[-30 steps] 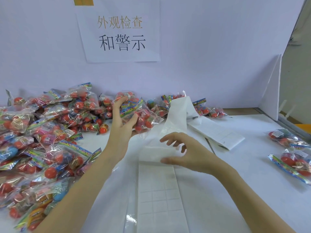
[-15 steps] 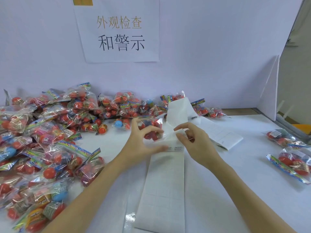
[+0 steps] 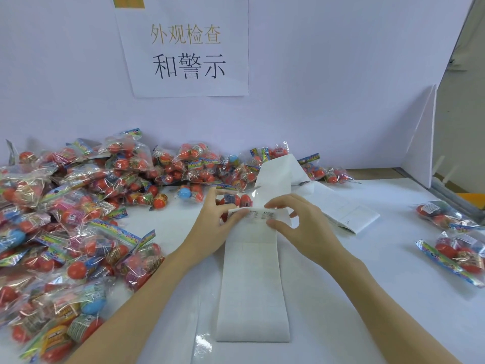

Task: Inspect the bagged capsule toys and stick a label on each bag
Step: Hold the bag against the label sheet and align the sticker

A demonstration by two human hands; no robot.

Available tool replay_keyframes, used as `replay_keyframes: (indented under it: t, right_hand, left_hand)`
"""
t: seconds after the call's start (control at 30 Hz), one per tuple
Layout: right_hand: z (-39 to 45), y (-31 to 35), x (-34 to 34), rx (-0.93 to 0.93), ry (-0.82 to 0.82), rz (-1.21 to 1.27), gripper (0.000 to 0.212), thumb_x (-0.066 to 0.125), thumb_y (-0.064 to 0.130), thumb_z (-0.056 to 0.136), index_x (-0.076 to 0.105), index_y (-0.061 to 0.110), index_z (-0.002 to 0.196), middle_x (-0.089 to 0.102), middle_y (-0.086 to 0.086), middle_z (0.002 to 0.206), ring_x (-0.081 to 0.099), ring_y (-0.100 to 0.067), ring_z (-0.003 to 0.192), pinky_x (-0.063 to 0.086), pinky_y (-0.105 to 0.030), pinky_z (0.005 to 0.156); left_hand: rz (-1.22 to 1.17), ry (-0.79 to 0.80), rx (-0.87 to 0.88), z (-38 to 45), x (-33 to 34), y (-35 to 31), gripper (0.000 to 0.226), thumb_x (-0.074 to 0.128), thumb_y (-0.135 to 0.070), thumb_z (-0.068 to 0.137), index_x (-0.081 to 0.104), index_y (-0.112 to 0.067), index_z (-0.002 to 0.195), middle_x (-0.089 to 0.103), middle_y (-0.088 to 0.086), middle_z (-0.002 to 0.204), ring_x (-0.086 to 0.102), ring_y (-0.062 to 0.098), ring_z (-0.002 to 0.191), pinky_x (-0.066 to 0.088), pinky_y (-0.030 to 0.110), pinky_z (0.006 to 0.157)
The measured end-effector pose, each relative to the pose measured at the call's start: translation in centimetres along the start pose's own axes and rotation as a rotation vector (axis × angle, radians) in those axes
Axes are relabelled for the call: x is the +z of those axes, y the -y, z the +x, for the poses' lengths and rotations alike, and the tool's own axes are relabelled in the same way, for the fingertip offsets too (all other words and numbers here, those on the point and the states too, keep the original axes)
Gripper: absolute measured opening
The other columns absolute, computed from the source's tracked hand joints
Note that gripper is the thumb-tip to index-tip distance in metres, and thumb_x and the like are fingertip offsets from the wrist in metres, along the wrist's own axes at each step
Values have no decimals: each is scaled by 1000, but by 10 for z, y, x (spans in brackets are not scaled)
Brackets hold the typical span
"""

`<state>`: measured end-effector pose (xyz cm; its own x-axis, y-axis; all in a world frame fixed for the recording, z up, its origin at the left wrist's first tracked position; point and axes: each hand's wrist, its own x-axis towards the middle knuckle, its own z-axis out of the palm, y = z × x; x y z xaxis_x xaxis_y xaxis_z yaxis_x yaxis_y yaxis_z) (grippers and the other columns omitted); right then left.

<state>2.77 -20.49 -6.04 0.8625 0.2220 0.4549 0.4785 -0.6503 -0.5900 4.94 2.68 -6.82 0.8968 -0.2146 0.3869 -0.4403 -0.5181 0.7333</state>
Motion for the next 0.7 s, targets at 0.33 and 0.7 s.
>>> replay_keyframes:
  t: [0.33, 0.7]
  right_hand:
    - [0, 6, 5, 77, -18, 88, 11, 70, 10, 98, 76, 20, 96, 67, 21, 82, 59, 8, 83, 42, -9, 74]
    - [-2, 13, 6, -68, -60, -4, 18, 73, 11, 97, 80, 18, 112, 72, 8, 103, 60, 1, 90, 48, -12, 79]
  left_hand:
    - [-21, -91, 21, -4, 4, -1, 17, 81, -38, 86, 79, -24, 95, 42, -5, 111, 44, -10, 112, 33, 2, 95]
    - [7, -156, -6, -1, 8, -1, 22, 71, -19, 98, 73, -9, 79, 49, 11, 117, 44, -22, 107, 27, -1, 92]
